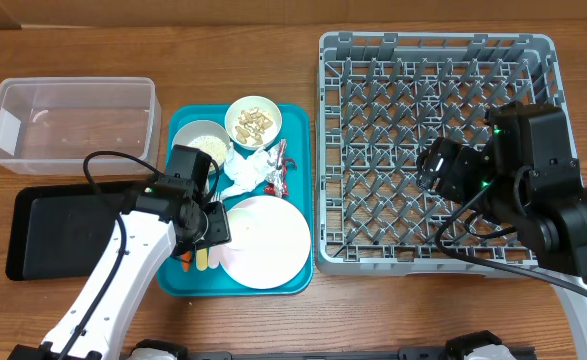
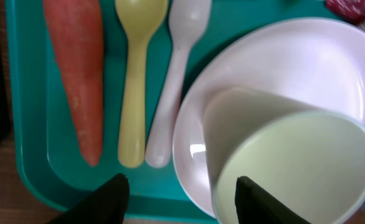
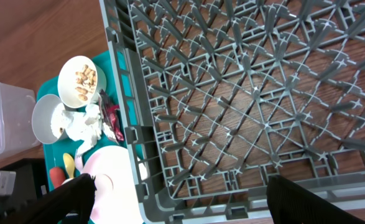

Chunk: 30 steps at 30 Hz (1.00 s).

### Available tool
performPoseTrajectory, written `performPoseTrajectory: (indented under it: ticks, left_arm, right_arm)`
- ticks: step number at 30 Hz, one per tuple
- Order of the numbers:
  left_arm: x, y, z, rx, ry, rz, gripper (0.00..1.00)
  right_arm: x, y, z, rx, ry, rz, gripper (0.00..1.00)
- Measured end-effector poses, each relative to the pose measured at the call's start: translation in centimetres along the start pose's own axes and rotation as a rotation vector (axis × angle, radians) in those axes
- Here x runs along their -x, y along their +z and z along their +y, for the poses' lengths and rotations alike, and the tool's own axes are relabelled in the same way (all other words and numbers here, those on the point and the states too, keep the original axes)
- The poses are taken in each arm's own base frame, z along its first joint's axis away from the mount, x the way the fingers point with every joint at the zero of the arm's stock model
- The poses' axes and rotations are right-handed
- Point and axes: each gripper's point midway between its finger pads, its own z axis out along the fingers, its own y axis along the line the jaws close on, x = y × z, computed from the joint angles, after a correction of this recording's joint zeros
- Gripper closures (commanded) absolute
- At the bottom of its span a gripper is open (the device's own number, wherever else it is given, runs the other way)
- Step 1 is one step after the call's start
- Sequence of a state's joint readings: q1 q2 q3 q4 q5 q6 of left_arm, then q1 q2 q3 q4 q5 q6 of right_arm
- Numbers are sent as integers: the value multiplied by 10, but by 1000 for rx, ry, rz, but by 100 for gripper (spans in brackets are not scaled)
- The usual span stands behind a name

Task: Sort waste into correct bins and load items into the dishwasher rack
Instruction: 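Reach the left gripper down and grasp the white cup on the tray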

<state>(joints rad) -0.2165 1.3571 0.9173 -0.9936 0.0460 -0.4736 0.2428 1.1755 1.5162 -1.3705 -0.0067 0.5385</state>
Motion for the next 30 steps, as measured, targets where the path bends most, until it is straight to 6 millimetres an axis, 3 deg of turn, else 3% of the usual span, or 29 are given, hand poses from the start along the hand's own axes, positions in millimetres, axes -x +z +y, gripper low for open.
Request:
performPoseTrajectory:
  ticks: [1, 6, 11, 14, 22, 26, 30]
  left_arm:
    - [2, 3, 1, 2, -4, -13, 47]
    - [7, 14, 0, -6, -24, -46, 74]
    - [14, 15, -4, -26, -26, -75, 82]
    - [19, 15, -8, -41, -27, -93, 96]
    - [21, 14, -16, -83, -25, -96, 96]
    - [9, 12, -16, -87, -27, -38, 96]
    - [13, -16, -24, -103, -17, -16, 96]
  right_arm:
    - [0, 0, 0, -1, 0, 0, 9]
    - [0, 0, 0, -1, 1, 1, 12]
    - [0, 0, -2, -8, 2, -1, 13]
    - [0, 0, -3, -16, 2, -2, 14]
    - [1, 0, -5, -24, 2, -6, 14]
    - [0, 0, -6, -29, -2, -5, 16]
    - [-4, 0, -7, -34, -36, 15, 16]
